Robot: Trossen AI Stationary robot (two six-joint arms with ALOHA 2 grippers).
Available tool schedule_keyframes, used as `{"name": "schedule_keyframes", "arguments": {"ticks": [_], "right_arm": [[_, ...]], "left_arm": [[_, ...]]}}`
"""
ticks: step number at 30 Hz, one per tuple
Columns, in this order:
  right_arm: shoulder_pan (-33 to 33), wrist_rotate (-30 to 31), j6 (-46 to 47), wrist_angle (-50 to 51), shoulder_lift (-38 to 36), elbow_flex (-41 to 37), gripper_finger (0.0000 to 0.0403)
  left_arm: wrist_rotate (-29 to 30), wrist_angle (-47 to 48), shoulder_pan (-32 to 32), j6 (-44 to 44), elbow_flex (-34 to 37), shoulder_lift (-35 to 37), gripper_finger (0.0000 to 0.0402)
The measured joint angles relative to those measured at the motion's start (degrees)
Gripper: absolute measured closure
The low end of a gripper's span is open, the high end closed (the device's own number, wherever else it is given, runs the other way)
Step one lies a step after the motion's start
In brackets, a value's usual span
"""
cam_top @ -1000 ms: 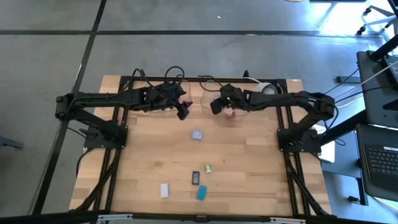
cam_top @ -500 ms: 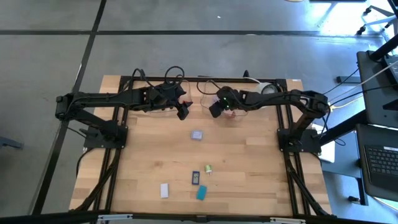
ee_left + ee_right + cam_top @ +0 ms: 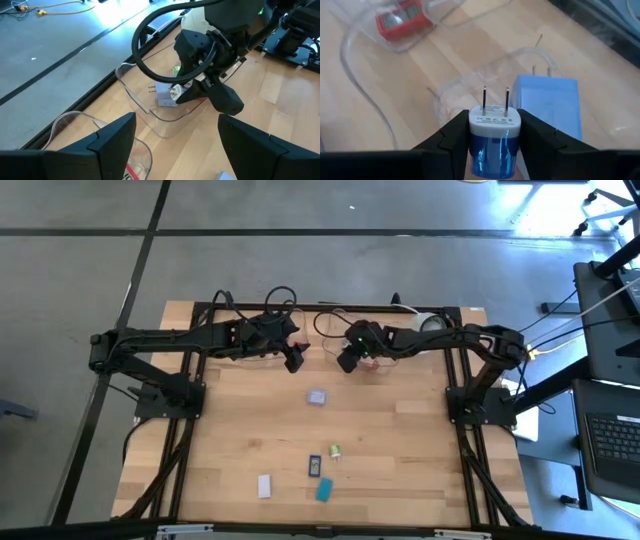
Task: Pick & Place Office items
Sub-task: Put the violet charger adapter into the right transparent bin, then put the white digital timer into the left transparent bin
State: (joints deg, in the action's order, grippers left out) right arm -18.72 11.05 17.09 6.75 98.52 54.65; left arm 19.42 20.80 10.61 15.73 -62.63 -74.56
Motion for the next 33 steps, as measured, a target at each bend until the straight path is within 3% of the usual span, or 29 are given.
{"name": "schedule_keyframes", "arguments": {"ticks": [11,26,33], "right_arm": [[0.0,-1.6,0.4,-1.8,2.3,0.1,0.0249],[0.0,-1.8,1.8,-2.8,1.4,0.1,0.0174],[0.0,-2.1,1.7,1.4,-1.9,5.2,0.0151]], "left_arm": [[-0.1,0.0,0.0,0.0,0.0,0.0,0.0123],[0.0,0.0,0.0,0.0,0.0,0.0,0.0123],[0.0,0.0,0.0,0.0,0.0,0.0,0.0123]]}}
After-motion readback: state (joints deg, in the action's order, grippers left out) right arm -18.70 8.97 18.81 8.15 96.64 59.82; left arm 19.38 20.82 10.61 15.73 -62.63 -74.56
